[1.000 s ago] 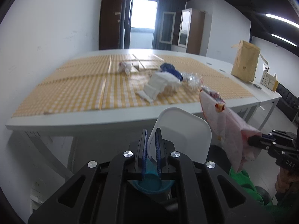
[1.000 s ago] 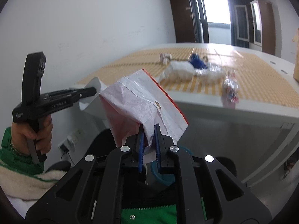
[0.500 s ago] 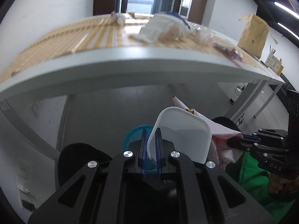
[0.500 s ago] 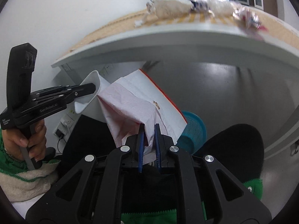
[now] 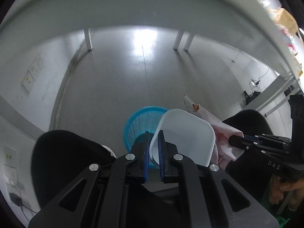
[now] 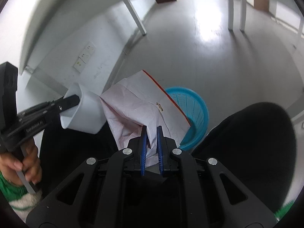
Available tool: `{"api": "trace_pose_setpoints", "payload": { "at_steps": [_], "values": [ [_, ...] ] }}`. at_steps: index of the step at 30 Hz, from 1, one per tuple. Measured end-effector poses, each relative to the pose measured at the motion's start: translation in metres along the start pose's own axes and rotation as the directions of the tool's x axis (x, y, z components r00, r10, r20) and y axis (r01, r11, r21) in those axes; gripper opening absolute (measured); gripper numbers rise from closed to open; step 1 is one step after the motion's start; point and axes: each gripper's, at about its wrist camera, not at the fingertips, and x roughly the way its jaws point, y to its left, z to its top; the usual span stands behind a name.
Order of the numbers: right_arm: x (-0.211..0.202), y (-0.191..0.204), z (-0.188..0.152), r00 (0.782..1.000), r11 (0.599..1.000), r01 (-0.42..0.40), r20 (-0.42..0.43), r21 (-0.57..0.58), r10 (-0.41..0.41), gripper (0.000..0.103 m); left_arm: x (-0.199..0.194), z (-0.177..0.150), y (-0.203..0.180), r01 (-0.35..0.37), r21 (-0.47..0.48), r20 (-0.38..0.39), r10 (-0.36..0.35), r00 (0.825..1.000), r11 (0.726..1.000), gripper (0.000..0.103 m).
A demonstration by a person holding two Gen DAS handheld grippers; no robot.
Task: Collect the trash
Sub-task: 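Carry the white cup and pink zip bag down over the blue wastebasket, then open both grippers to drop the cup and bag into the wastebasket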
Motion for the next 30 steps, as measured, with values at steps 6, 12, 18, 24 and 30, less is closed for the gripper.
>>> {"api": "trace_pose_setpoints", "payload": {
  "at_steps": [6,12,18,24,30],
  "values": [
    [0.041,-0.004,0.013,0.997,0.998,0.041,-0.064,0.036,-0.039,0.009,0.047,0.013,0.013,-0.031,-0.059,-0.087,0.026,0.996,0.998,0.007],
    [0.084,-0.014,0.029,0.987,0.992,0.105,-0.131,0.072,-0.094,0.009,0.087,0.023,0.022,-0.050,-0.113,-0.140,0.033,0.990,0.992,0.007],
    [0.131,-0.023,0.046,0.972,0.985,0.138,-0.204,0.099,-0.116,0.009,0.129,0.032,0.032,-0.082,-0.179,-0.225,0.040,0.973,0.980,0.007],
    [0.182,-0.032,0.065,0.946,0.972,0.207,-0.277,0.115,-0.169,0.009,0.181,0.042,0.039,-0.127,-0.217,-0.292,0.059,0.955,0.968,0.007],
    [0.197,-0.047,0.065,0.938,0.960,0.213,-0.314,0.180,-0.149,0.009,0.204,0.044,0.041,-0.136,-0.240,-0.343,0.047,0.938,0.961,0.007]
  ]
}}
